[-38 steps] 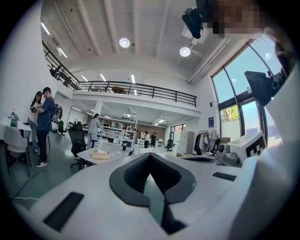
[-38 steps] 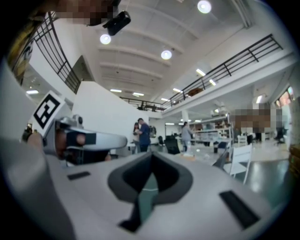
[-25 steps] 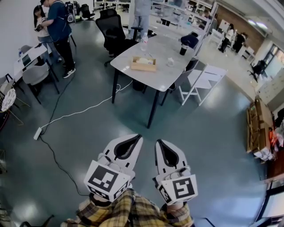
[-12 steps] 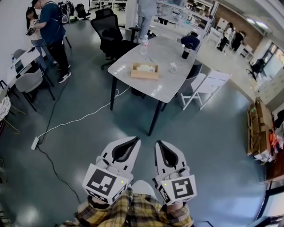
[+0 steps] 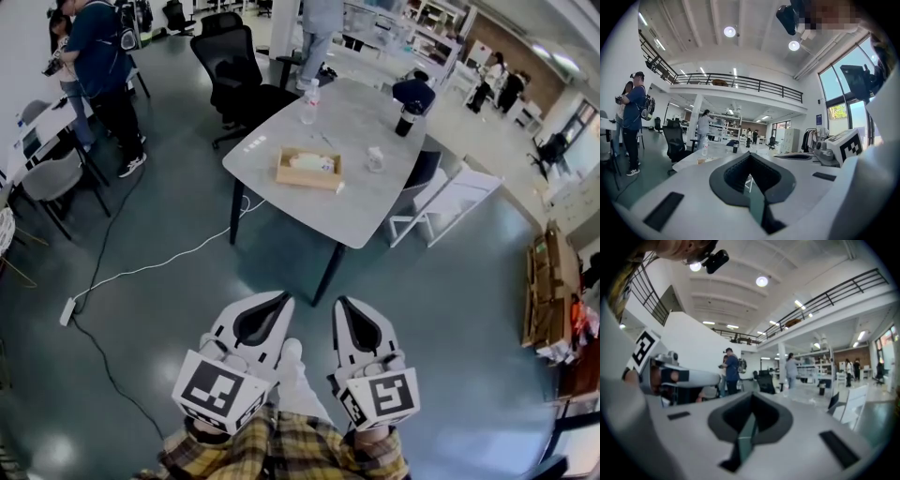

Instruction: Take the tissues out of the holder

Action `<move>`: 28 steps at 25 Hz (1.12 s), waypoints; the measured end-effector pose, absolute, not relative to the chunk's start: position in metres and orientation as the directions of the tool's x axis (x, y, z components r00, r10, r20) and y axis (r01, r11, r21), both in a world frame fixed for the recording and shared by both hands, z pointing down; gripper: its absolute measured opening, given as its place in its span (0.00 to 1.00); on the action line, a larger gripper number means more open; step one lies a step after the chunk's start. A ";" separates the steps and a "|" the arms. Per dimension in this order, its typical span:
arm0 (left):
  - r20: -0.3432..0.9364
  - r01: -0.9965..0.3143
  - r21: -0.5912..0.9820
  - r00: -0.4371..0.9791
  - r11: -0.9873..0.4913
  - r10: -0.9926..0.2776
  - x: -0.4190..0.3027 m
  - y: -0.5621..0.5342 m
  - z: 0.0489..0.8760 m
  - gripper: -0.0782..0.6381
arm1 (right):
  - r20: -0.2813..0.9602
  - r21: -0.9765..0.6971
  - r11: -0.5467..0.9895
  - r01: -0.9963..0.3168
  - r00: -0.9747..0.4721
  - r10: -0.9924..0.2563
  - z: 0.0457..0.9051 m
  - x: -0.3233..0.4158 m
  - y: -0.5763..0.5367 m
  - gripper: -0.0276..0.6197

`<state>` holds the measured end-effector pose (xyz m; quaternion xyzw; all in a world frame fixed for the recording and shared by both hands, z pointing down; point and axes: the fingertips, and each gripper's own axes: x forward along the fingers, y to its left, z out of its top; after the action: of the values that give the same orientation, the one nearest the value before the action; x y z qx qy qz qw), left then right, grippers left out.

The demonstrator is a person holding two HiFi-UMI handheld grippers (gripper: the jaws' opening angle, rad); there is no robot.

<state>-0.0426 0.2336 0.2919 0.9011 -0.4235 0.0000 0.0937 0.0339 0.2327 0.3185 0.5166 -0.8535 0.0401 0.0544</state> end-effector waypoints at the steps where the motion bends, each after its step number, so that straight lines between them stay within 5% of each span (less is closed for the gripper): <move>1: 0.077 -0.768 0.165 0.635 -0.619 -0.768 -0.041 0.218 0.291 0.13 | 0.133 -0.011 0.469 -0.883 -0.466 -0.874 0.317 0.035 0.216 0.06; 28: 0.089 -0.804 0.170 0.589 -0.570 -0.803 -0.024 -0.074 0.298 0.13 | 0.165 0.008 0.539 -0.842 -0.530 -0.832 0.326 0.050 -0.073 0.06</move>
<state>-0.0244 -0.0744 0.2976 0.8861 -0.4534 0.0008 0.0962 0.0503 -0.0725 0.3261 0.4789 -0.8740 0.0362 0.0745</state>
